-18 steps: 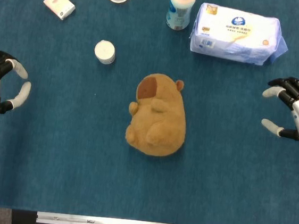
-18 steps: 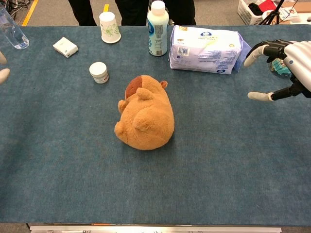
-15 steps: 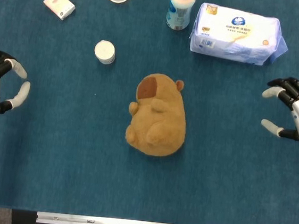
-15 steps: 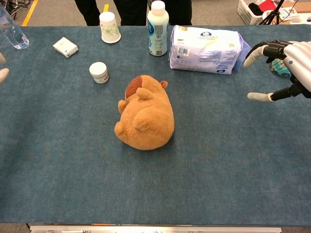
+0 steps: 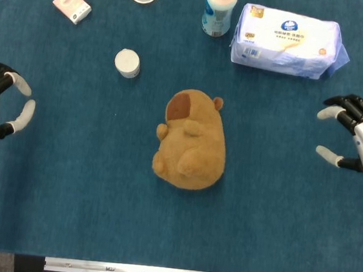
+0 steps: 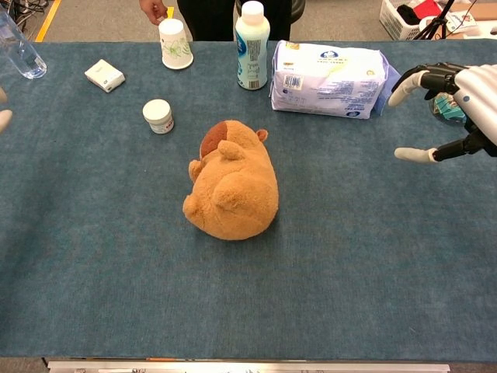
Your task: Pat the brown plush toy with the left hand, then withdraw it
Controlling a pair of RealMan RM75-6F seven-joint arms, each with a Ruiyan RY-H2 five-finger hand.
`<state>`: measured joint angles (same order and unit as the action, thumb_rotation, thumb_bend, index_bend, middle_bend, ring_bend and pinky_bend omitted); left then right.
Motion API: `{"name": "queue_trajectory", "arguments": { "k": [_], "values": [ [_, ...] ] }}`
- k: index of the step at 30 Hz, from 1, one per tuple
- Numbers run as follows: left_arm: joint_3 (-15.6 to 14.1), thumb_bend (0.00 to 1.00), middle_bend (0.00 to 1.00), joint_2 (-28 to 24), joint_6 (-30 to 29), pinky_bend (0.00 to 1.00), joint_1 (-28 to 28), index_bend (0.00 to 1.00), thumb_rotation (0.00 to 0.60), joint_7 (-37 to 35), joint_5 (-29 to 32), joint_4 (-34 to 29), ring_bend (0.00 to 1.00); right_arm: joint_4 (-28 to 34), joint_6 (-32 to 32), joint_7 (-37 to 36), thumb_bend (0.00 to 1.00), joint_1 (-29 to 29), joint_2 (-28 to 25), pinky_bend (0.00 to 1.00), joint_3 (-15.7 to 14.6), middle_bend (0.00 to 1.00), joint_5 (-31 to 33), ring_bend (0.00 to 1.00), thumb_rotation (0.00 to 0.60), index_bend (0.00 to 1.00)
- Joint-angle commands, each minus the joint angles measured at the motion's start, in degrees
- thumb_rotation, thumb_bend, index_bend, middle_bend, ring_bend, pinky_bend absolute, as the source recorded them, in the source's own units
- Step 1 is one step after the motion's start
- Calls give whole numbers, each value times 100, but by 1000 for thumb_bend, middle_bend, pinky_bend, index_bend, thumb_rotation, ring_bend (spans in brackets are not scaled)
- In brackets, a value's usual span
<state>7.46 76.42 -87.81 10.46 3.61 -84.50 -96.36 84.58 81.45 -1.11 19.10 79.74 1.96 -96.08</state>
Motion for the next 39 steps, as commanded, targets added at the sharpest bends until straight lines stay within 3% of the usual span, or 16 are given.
{"name": "queue_trajectory", "arguments": {
  "k": [1,11,16,21,24,28,30,39],
  "values": [
    [-9,306,481,-20,-38,346,-22,527,600,-2,-31,-41,313,20,15,-2,0,-6,-12,379,-11,356,-17,284,600,427],
    [-122,306,478,-131,-49,346,-46,501,600,17,-232,-209,313,161,409,11,0,-96,-128,379,48,356,-215,284,600,427],
    [-375,305,470,-298,108,346,0,481,600,104,-593,-390,312,576,337,464,0,-34,-455,379,89,357,-327,284,600,427],
    [-573,309,441,-617,621,346,281,371,600,234,-981,-735,312,1122,363,1089,0,-22,-840,379,214,358,-396,283,600,427],
    [-605,388,425,-736,966,345,512,333,600,305,-1142,-960,312,1372,443,1381,0,-70,-1037,380,289,359,-396,284,600,427],
    [-600,620,359,-867,1451,345,841,309,600,310,-1234,-1198,291,1605,494,1580,0,-133,-1288,382,338,359,-374,283,600,427],
    [-594,683,305,-918,1697,340,1012,286,600,340,-1274,-1297,251,1683,515,1631,0,-172,-1398,382,348,359,-353,284,600,427],
    [-543,704,133,-790,2501,249,1589,202,600,515,-1239,-1487,133,1739,695,1549,0,-331,-1636,383,387,361,-307,284,600,427]
  ]
}}
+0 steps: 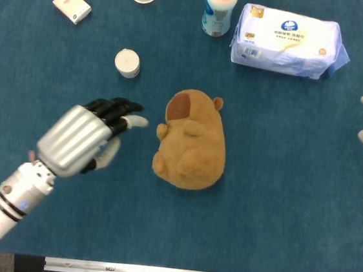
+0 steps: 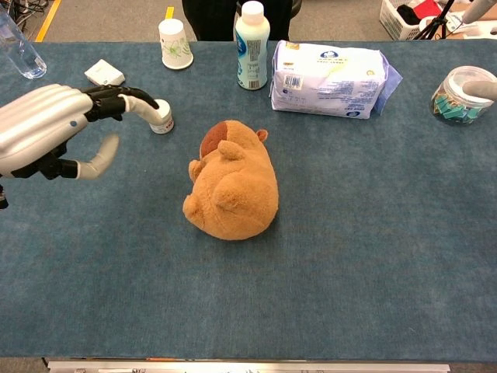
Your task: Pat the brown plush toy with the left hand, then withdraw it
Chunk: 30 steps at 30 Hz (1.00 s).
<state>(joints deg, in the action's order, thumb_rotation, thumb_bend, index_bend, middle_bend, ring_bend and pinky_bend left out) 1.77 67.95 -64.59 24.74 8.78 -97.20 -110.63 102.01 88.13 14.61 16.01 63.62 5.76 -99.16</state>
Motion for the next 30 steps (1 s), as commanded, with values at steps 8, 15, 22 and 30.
{"name": "queue_trajectory", "arguments": {
  "k": [8,15,22,30],
  "values": [
    [34,704,0,286,826,147,613,81,600,53,252,16,3,-76,203,-200,0,-150,-130,383,66,362,61,284,600,427],
    [-28,714,0,530,1101,119,816,50,600,431,378,106,0,-196,302,-348,0,-223,-122,383,107,362,112,283,600,427],
    [-1,721,0,835,1066,115,939,36,600,993,325,334,0,-320,335,-485,0,-298,-87,383,87,363,163,284,600,427],
    [-142,721,0,1081,989,115,962,36,600,1343,264,479,0,-386,321,-576,0,-350,-95,383,79,363,214,284,600,427]
  ]
}}
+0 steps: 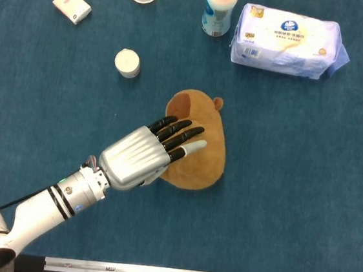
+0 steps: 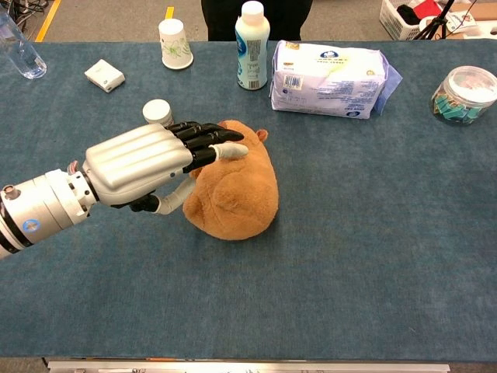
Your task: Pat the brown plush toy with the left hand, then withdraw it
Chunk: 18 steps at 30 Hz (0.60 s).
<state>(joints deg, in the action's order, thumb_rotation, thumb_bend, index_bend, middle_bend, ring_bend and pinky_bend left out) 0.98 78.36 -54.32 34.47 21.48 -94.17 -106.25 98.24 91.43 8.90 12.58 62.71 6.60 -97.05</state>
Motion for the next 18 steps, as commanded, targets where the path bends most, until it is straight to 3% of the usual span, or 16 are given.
{"name": "queue_trajectory", "arguments": {
  "k": [1,18],
  "values": [
    [-93,722,0,57,-57,115,-24,36,600,101,-49,51,0,-15,-17,-9,0,-10,-5,383,-8,363,9,283,600,426],
    [-554,721,0,320,78,122,-94,36,600,281,44,133,0,-141,34,-141,0,-97,29,383,5,363,54,283,600,427]
  ]
}}
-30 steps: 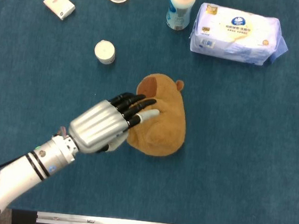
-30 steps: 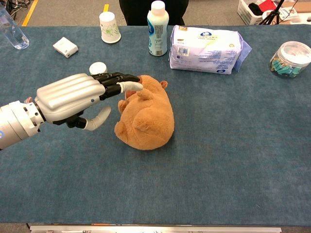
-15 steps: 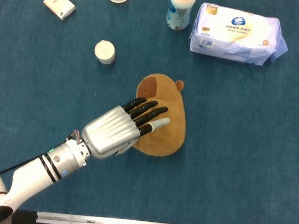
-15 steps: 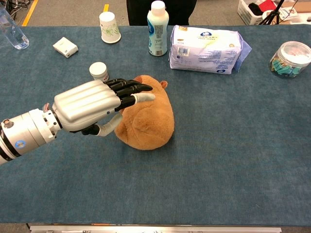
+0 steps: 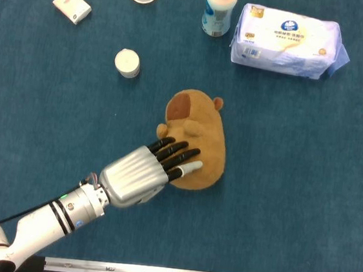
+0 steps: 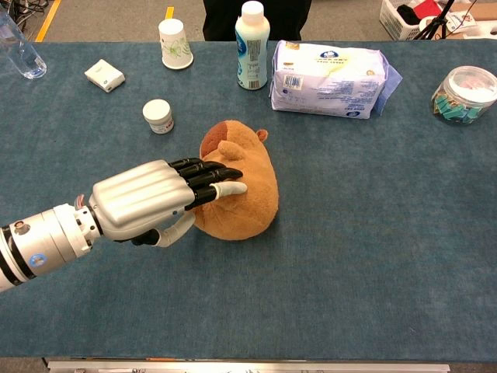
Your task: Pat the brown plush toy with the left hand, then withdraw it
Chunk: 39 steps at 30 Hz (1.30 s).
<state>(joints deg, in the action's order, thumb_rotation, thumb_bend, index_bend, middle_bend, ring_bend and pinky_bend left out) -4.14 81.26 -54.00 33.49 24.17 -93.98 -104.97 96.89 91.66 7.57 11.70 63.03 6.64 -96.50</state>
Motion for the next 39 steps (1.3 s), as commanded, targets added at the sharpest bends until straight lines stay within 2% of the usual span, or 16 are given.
{"name": "queue_trajectory", "arguments": {
  "k": [1,6,17,33,39],
  "values": [
    [-62,721,0,44,70,122,8,36,600,17,39,9,0,-7,19,-13,0,-14,-5,383,4,363,-2,284,600,427],
    [-106,721,0,113,68,123,2,36,600,-41,73,51,0,-19,32,-37,0,-32,-14,383,14,363,3,284,600,427],
    [41,722,0,-24,-229,124,24,36,600,-163,-32,-43,0,-68,-10,-68,0,-35,29,383,19,363,28,284,600,427],
    [-159,721,0,29,66,124,17,36,600,-269,322,-44,0,-112,-17,-114,0,-57,52,383,30,363,57,284,600,427],
    [-60,721,0,-84,-30,124,-29,36,600,-482,558,-88,0,-138,-8,-147,0,-68,61,383,36,363,69,284,600,427]
  ]
}}
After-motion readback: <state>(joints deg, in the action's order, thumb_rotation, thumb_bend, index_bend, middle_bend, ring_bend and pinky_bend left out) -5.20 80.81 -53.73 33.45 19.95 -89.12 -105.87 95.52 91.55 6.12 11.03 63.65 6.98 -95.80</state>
